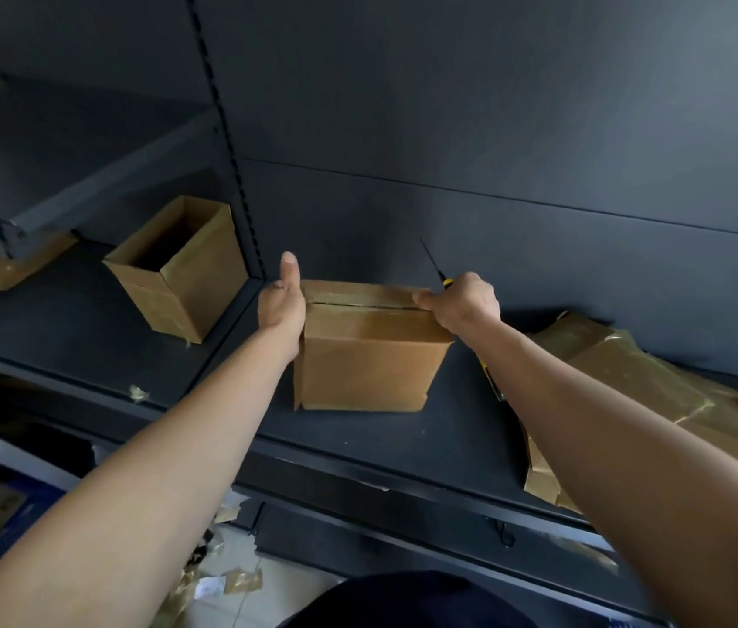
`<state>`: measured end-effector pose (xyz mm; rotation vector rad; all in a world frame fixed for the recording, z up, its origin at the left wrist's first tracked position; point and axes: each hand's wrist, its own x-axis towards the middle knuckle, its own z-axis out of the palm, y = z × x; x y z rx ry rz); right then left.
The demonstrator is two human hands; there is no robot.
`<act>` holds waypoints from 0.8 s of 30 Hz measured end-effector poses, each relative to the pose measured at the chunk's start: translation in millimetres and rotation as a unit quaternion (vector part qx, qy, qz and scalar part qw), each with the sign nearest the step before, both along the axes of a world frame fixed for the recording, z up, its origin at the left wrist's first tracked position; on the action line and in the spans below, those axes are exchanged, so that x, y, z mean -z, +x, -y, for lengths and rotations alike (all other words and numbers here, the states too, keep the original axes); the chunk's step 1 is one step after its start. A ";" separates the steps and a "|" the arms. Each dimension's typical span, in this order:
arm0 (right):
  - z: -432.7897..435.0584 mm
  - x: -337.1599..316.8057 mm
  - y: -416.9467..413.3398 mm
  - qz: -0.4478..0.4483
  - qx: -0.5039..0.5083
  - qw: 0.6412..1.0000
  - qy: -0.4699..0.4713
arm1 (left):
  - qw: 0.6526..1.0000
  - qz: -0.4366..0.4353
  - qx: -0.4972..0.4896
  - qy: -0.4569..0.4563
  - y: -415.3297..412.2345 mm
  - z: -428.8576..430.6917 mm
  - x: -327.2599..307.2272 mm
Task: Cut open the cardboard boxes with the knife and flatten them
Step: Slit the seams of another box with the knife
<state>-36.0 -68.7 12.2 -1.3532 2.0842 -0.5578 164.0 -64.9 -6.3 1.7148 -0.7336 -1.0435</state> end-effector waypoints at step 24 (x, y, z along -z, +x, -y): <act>-5.6 -59.4 52.4 -0.446 -0.431 0.784 0.045 | 0.802 0.383 0.456 0.041 30.8 8.0 4.7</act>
